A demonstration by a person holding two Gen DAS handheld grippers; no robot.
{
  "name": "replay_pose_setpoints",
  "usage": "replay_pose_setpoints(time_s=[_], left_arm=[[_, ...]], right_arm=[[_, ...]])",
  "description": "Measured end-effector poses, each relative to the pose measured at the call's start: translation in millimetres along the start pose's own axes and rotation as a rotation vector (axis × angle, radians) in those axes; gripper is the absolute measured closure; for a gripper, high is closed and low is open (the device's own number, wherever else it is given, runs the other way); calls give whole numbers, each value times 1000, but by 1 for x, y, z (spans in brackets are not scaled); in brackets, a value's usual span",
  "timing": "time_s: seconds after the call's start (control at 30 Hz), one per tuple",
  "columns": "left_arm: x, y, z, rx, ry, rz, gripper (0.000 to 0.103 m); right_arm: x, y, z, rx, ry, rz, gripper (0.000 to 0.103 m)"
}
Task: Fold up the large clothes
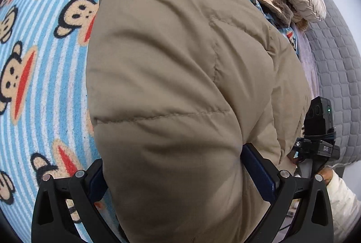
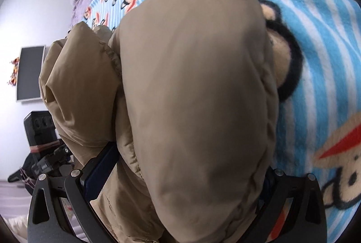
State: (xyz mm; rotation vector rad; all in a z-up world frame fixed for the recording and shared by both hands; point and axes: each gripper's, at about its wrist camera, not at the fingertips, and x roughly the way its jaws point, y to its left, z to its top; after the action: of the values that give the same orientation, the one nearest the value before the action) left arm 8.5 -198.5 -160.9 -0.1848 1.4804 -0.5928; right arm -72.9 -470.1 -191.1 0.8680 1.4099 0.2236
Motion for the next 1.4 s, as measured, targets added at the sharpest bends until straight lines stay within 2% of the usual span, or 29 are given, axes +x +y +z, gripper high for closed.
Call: replay_pose_setpoints(time_s=[0.17, 0.23, 0.3, 0.4, 0.5, 0.8, 1.17, 1.4], left_arm=[[-6, -20, 0, 63, -44, 111, 0], [-9, -25, -1, 74, -57, 134, 2], [-12, -31, -1, 82, -67, 147, 6], [-17, -36, -4, 100, -75, 157, 12], [-22, -43, -4, 118, -82, 168, 17], [-45, -39, -17, 121, -92, 168, 23], [-68, -32, -23, 86, -120, 96, 24], [-98, -6, -18, 95, -151, 27, 23]], right_arm=[[1, -1, -5, 75, 1, 6, 3], [-3, -2, -10, 87, -8, 21, 10], [-6, 1, -14, 81, -21, 37, 26], [-15, 5, -21, 69, -39, 48, 42], [-20, 9, -27, 58, -50, 65, 49], [-34, 0, -32, 74, -63, 137, 50], [-40, 20, -40, 62, -96, 182, 50], [-27, 49, -50, 57, -131, 188, 50]])
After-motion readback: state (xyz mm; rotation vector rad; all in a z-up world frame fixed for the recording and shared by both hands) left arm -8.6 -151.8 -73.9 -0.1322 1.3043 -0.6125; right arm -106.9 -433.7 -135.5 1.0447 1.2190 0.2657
